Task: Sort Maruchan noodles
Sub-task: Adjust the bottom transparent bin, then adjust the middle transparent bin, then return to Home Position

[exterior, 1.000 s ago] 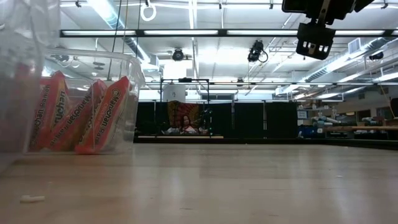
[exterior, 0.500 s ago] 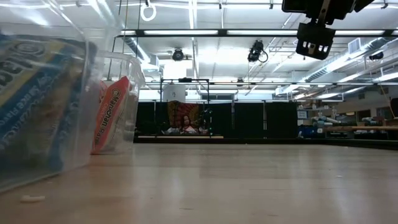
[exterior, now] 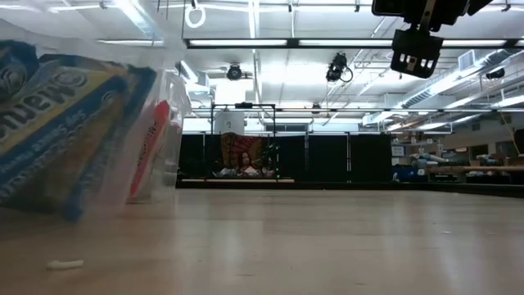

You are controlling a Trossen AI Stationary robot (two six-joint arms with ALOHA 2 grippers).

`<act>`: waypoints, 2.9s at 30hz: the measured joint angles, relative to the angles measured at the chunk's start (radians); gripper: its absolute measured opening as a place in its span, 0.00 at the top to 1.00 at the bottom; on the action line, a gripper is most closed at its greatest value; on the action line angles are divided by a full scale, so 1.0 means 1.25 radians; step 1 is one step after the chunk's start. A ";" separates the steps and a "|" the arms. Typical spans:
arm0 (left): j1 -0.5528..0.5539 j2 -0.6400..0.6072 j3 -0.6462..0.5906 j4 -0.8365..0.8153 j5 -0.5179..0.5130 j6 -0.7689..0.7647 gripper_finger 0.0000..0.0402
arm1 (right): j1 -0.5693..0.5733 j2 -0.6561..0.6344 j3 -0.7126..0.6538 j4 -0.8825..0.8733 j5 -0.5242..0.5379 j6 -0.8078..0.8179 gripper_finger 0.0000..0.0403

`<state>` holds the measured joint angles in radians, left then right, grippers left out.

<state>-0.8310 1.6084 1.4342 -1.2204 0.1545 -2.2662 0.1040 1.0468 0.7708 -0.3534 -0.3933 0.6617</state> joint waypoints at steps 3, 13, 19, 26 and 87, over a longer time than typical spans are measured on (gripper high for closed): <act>-0.010 -0.028 0.000 -0.036 0.002 -0.019 0.86 | 0.007 0.000 0.000 0.000 0.000 0.000 0.38; -0.074 -0.037 -0.022 -0.106 0.075 -0.068 0.86 | 0.045 0.000 0.000 0.002 0.060 0.013 0.38; -0.082 -0.037 -0.071 -0.104 0.153 -0.088 0.82 | 0.065 0.000 0.000 0.039 0.117 0.015 0.38; -0.105 -0.036 -0.092 -0.115 0.262 -0.093 0.70 | 0.100 0.007 0.000 0.056 0.238 -0.022 0.38; 0.411 -0.252 -0.127 0.546 -0.414 1.295 0.92 | 0.088 0.354 0.263 0.286 0.404 -0.362 0.75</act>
<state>-0.3172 1.2931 1.2756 -0.5383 -0.3633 -0.6473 0.2141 1.4887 1.1000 0.0045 0.1112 0.2097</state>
